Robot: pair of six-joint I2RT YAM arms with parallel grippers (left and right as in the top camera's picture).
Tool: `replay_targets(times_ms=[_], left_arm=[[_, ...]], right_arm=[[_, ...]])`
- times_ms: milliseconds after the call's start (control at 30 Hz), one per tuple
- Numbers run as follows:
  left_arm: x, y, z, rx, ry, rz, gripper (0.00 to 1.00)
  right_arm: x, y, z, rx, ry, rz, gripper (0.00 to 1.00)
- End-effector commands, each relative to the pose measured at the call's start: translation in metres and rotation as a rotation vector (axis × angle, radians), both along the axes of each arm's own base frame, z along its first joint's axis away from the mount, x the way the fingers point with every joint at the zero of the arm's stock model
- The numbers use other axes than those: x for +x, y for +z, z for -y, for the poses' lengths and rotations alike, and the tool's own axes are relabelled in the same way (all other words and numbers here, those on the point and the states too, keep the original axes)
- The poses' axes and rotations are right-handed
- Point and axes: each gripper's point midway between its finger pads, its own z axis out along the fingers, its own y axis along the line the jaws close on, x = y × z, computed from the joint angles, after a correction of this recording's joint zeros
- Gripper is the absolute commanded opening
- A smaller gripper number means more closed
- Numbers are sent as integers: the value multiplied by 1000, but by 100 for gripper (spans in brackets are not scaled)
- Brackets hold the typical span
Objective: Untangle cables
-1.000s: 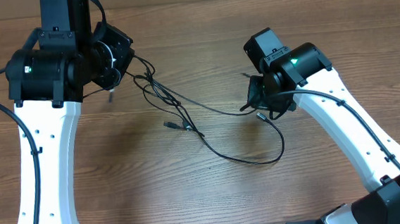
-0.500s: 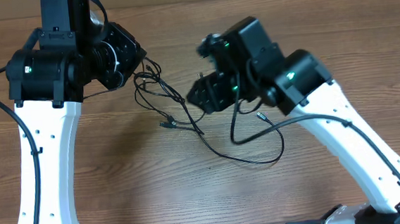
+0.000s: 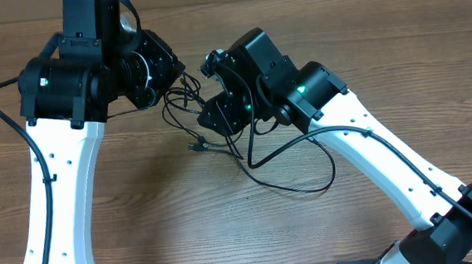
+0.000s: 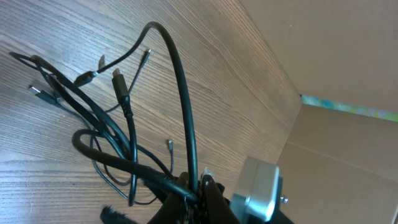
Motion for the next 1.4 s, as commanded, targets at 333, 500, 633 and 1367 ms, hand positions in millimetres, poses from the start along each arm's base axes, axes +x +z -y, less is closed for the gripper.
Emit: replay_targets(times_ms=[333, 500, 633, 1367], left_arm=[[-9, -7, -5, 104, -146, 41, 4], [-8, -12, -24, 184, -179, 64, 4], [-6, -13, -34, 200, -162, 65, 4], [-27, 25, 27, -82, -511, 238, 4]], right_arm=[[46, -20, 81, -247, -666, -2, 4], [42, -32, 149, -434, -944, -17, 4], [35, -38, 176, -515, -979, -62, 4], [-6, 32, 39, 9, 90, -32, 51]])
